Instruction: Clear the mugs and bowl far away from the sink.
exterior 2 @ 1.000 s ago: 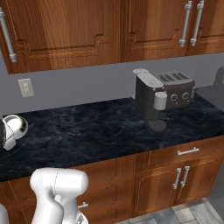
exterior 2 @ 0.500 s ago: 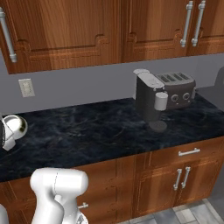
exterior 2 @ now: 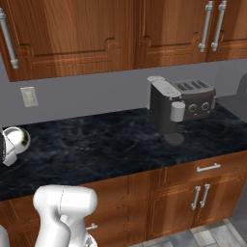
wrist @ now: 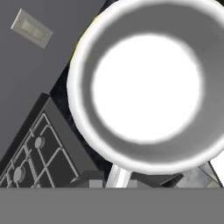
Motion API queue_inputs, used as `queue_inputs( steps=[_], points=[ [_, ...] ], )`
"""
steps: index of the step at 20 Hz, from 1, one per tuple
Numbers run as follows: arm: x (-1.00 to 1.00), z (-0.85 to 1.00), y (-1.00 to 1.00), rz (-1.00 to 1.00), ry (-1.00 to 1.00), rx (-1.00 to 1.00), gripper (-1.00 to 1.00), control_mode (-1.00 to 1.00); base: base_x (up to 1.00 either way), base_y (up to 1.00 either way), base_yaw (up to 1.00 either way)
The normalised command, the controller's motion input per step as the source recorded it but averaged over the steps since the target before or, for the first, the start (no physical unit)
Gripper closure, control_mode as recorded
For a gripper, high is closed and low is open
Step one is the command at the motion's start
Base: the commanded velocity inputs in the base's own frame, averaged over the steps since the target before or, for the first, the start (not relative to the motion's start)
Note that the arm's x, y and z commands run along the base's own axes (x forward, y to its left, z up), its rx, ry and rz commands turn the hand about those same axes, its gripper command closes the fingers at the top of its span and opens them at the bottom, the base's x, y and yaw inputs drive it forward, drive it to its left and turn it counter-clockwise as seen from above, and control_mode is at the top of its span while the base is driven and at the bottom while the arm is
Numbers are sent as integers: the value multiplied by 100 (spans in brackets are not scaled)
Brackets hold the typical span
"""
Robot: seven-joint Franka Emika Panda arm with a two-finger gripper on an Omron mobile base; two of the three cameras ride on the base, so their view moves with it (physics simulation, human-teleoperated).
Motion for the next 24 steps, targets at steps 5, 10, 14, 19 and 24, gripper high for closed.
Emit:
queue_inputs(
  steps=[5,10,14,19,24],
  points=[
    [15,0,0,0,4,0,100,-100,0,0,0],
    [23,0,0,0,12,0,100,-100,0,0,0],
    [19,0,0,0,14,0,100,-100,0,0,0],
    [16,-11,0,0,5,0,100,-100,0,0,0],
    [9,-28,0,0,0,-2,100,-100,0,0,0]
  ],
)
